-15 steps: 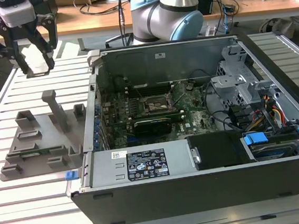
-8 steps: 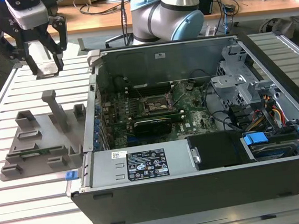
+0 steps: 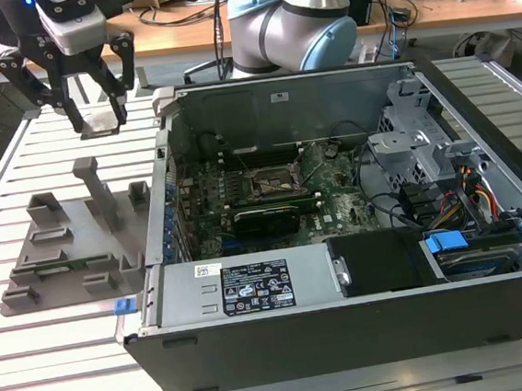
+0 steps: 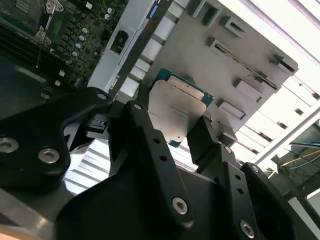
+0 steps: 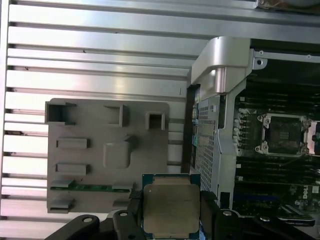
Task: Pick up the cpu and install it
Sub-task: 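Pick up the cpu and move it towards the insertion slot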
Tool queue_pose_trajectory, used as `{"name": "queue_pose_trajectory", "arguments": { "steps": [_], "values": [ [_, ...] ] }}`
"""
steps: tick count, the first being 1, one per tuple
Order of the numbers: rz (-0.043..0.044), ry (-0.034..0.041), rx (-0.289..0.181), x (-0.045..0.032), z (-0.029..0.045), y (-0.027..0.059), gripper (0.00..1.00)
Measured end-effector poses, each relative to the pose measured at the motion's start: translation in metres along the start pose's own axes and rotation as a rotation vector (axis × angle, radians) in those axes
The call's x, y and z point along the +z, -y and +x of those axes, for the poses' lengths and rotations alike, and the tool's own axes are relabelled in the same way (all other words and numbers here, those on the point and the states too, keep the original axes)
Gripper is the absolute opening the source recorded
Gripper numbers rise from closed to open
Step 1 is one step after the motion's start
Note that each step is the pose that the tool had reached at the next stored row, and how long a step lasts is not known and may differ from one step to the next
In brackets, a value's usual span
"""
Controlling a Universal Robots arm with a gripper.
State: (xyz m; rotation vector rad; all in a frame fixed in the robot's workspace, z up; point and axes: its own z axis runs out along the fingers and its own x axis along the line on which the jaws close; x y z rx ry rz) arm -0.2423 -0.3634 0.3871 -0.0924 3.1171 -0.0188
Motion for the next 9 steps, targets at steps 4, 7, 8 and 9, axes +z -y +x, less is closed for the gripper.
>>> {"name": "queue_pose_trajectory", "arguments": {
  "steps": [4, 7, 8, 9],
  "values": [
    [0.0001, -0.0002, 0.000, 0.0026, -0.0125, 0.0007, 0.55],
    [0.0000, -0.0001, 0.000, 0.0032, -0.0228, 0.0013, 0.55],
    [0.0000, -0.0001, 0.000, 0.0033, -0.0260, 0.0015, 0.55],
    [0.0000, -0.0001, 0.000, 0.0034, -0.0287, 0.0017, 0.55]
  ]
}}
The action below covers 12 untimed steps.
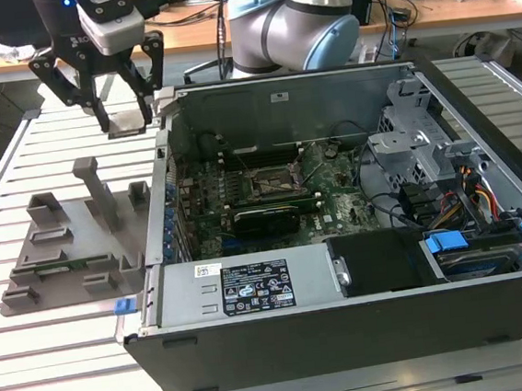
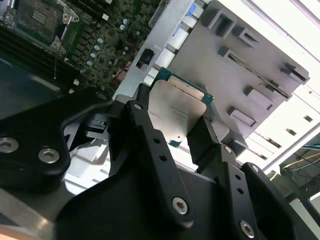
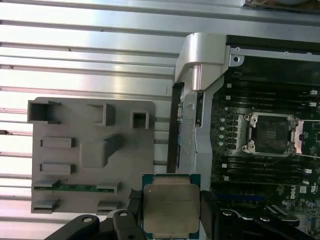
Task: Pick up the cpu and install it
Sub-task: 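Pick up the cpu and move it towards the insertion slot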
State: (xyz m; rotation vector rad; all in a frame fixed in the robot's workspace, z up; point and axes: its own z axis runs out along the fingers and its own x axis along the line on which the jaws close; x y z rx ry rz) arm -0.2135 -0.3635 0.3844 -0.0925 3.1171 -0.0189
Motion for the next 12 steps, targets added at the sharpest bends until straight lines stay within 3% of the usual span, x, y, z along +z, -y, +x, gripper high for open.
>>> {"name": "queue_pose_trajectory", "arguments": {
  "steps": [4, 12],
  "values": [
    [0.0002, -0.0002, 0.000, 0.0002, -0.0118, 0.0007, 0.55],
    [0.0000, -0.0003, 0.000, 0.0012, -0.0436, 0.0026, 0.55]
  ]
}}
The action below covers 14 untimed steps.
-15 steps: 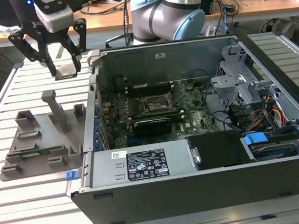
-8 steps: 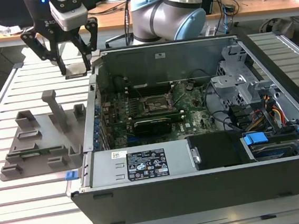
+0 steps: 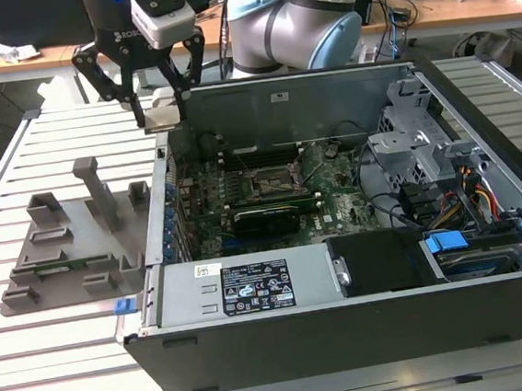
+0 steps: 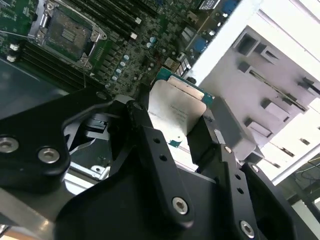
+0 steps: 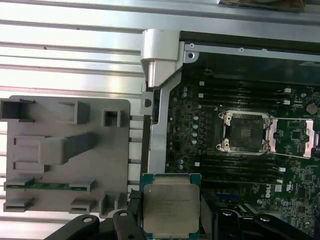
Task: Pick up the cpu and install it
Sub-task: 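Pick up the cpu and move it towards the insertion slot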
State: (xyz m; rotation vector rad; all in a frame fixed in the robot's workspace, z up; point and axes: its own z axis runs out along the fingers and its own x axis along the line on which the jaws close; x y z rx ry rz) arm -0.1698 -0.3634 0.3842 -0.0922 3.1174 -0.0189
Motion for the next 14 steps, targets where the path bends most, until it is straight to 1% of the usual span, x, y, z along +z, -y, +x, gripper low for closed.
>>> {"name": "queue_pose_trajectory", "arguments": {
  "steps": [2, 5, 6, 9, 14],
  "values": [
    [-0.0001, 0.0000, 0.000, 0.0005, -0.0089, 0.0005, 0.55],
    [0.0000, 0.0000, 0.000, 0.0009, -0.0168, 0.0010, 0.55],
    [0.0000, -0.0001, 0.000, 0.0011, -0.0216, 0.0013, 0.55],
    [0.0000, -0.0001, 0.000, 0.0017, -0.0316, 0.0019, 0.55],
    [0.0000, -0.0001, 0.000, 0.0023, -0.0427, 0.0025, 0.55]
  ]
}}
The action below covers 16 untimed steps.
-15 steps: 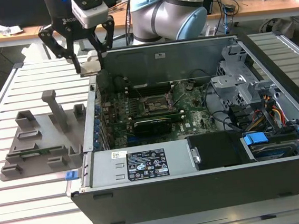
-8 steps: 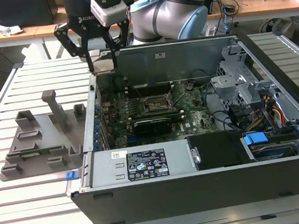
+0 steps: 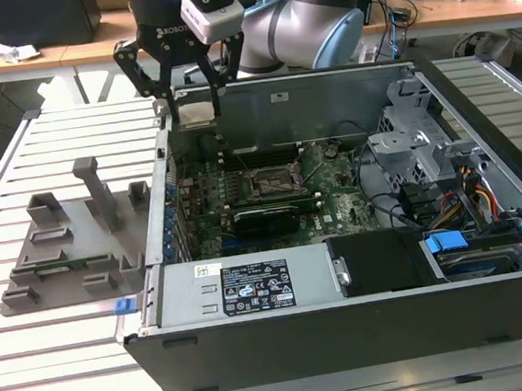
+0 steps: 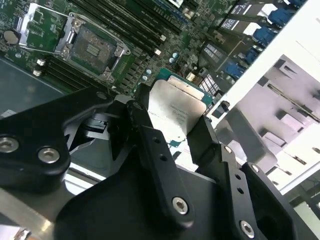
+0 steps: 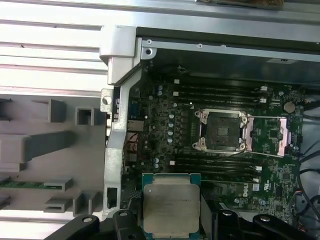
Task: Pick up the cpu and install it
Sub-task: 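Pick up the cpu and move it towards the insertion slot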
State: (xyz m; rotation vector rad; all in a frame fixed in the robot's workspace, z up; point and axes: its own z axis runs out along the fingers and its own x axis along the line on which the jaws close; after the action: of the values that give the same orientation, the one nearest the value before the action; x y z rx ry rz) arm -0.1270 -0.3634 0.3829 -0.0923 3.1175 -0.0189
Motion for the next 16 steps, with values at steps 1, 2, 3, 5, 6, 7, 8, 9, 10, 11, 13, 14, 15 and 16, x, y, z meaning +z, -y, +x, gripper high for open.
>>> {"name": "queue_pose_trajectory", "arguments": {
  "steps": [1, 2, 3, 5, 6, 7, 8, 9, 10, 11, 13, 14, 15, 16],
  "values": [
    [0.0000, 0.0000, 0.000, 0.0001, -0.0020, 0.0001, 0.55],
    [0.0000, 0.0000, 0.000, 0.0002, -0.0042, 0.0002, 0.55],
    [0.0000, 0.0000, 0.000, 0.0003, -0.0063, 0.0004, 0.55],
    [0.0001, 0.0000, 0.000, 0.0006, -0.0117, 0.0007, 0.55],
    [0.0000, 0.0000, 0.000, 0.0009, -0.0158, 0.0009, 0.55],
    [0.0000, 0.0000, 0.000, 0.0011, -0.0201, 0.0012, 0.55],
    [0.0000, 0.0000, 0.000, 0.0012, -0.0220, 0.0013, 0.55],
    [0.0000, 0.0000, 0.000, 0.0013, -0.0238, 0.0014, 0.55],
    [0.0000, 0.0000, 0.000, 0.0014, -0.0256, 0.0015, 0.55],
    [0.0000, 0.0000, 0.000, 0.0015, -0.0274, 0.0016, 0.55],
    [0.0000, -0.0001, 0.000, 0.0017, -0.0313, 0.0018, 0.55],
    [0.0001, -0.0001, 0.000, 0.0018, -0.0334, 0.0020, 0.55],
    [0.0000, 0.0000, 0.000, 0.0020, -0.0353, 0.0021, 0.55],
    [0.0000, -0.0001, 0.000, 0.0021, -0.0374, 0.0022, 0.55]
  ]
}}
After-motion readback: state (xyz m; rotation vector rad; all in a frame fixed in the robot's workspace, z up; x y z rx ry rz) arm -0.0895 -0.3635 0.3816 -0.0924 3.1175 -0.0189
